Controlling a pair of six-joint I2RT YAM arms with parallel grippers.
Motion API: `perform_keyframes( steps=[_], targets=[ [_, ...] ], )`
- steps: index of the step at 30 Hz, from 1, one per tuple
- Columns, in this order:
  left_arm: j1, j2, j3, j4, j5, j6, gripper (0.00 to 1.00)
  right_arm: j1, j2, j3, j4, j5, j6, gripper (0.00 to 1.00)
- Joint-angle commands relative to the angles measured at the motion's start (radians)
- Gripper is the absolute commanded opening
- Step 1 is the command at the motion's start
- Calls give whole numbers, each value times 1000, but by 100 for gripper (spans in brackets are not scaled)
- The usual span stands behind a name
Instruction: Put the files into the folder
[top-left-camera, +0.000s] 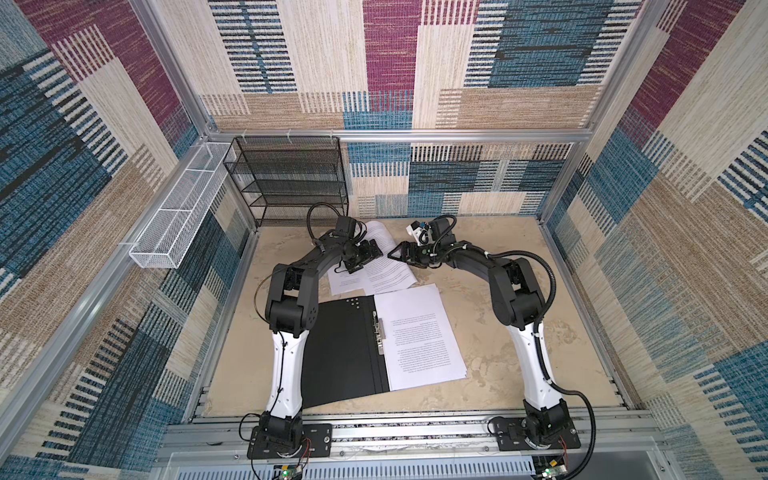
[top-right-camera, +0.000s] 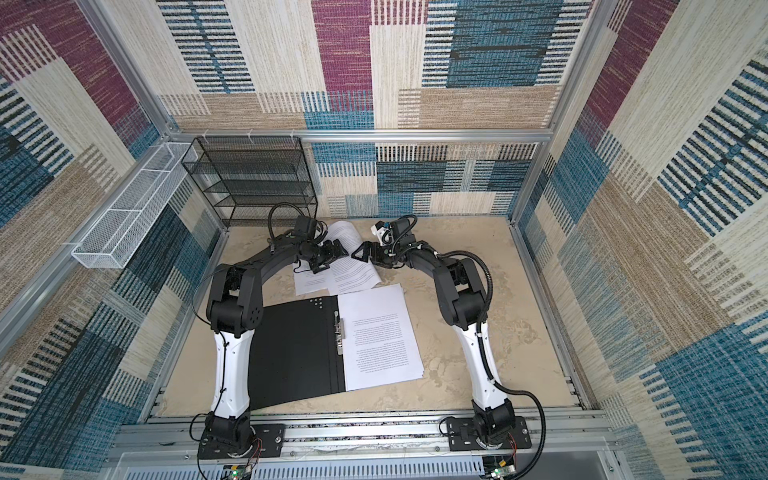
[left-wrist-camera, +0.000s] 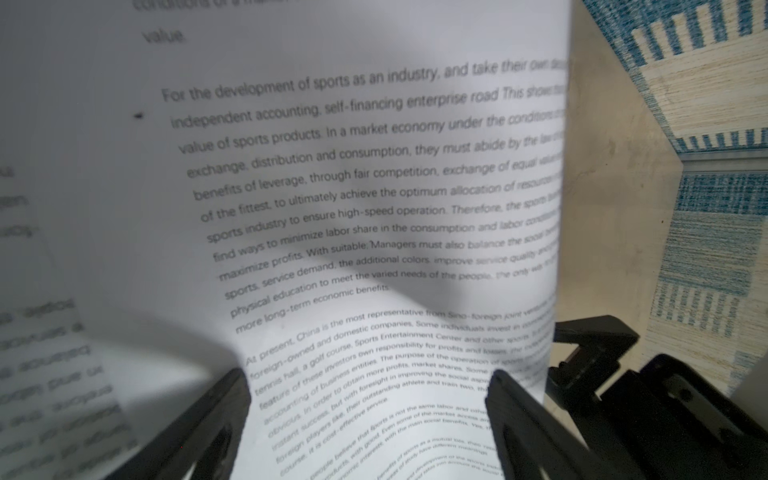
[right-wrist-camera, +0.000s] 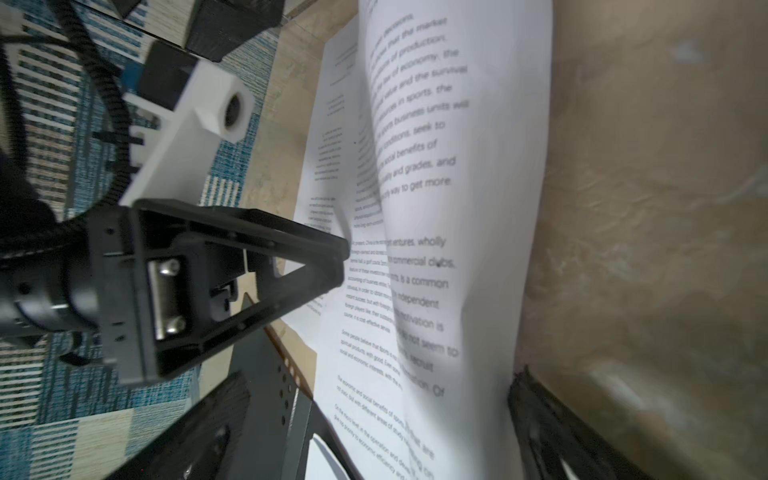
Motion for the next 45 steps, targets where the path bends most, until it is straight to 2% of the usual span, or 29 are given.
perform_keyframes(
  steps=[1,7,11,14,20,25,31,36,45],
  targets=[
    [2,31,-23,-127,-50,2,92,-9,6,16,101,-128,68,100],
    [3,26,-32,-117,-40,-7,92,-11,89,126,128,-215,73,99],
    [5,20,-32,-123,-44,-1,92,-12,90,139,96,-174,16,99],
    [9,16,-39,-115,-42,-3,92,-16,100,160,104,-190,-13,100],
    [10,13,-56,-104,-35,-11,92,-20,204,338,65,-246,-44,99],
    [10,8,-60,-106,-40,-8,91,-19,247,423,-12,-238,-69,94],
    [16,6,-65,-97,-36,-13,91,-22,171,327,-56,-121,-109,87],
    [17,1,-74,-88,-30,-19,91,-24,203,376,-102,-53,-93,70],
    [17,-16,-77,-62,17,-20,92,-25,254,468,-136,-7,-71,29]
  ],
)
